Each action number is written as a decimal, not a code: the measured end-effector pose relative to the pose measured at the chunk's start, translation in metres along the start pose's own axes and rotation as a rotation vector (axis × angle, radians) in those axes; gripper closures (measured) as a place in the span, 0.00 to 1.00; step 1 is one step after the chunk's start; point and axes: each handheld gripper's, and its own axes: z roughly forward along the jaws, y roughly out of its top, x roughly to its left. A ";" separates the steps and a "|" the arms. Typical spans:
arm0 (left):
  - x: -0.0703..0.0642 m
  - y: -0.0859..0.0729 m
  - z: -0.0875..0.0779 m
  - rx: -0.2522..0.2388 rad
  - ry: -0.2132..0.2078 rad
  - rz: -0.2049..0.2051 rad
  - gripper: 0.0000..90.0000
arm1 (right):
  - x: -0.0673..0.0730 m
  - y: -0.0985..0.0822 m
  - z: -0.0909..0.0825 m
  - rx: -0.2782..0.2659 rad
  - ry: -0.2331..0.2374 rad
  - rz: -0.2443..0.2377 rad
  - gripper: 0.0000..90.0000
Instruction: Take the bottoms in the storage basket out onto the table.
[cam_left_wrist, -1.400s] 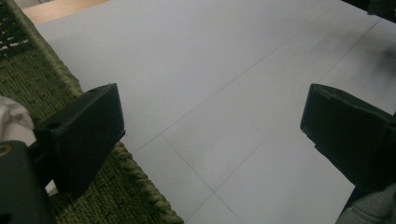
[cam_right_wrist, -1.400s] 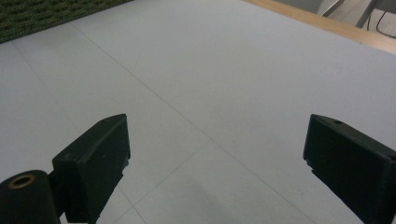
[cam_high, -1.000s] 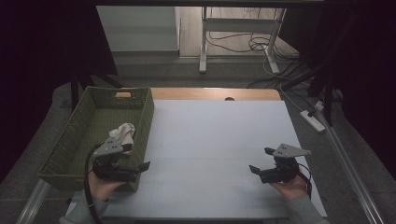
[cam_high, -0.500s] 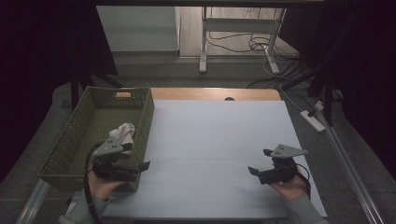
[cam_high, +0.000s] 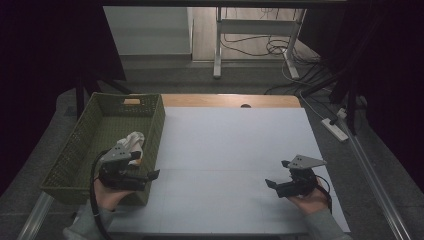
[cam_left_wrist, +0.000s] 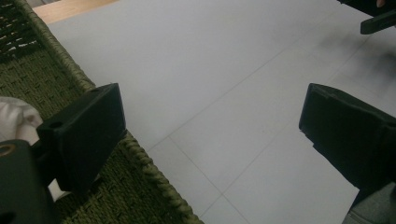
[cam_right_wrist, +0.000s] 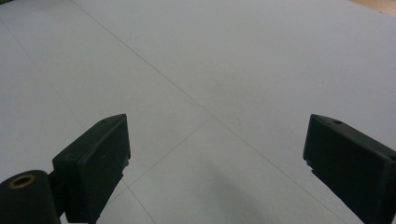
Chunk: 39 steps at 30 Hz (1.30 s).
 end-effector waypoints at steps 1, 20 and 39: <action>0.000 0.001 0.001 -0.001 0.000 0.000 0.08 | 0.000 0.000 0.000 -0.002 0.001 0.003 0.08; 0.010 0.017 -0.003 -0.004 0.029 0.018 0.09 | -0.003 0.001 0.004 -0.010 0.015 0.033 0.09; 0.036 0.036 -0.006 -0.029 0.048 0.015 0.09 | -0.003 -0.001 0.005 0.003 -0.003 0.035 0.09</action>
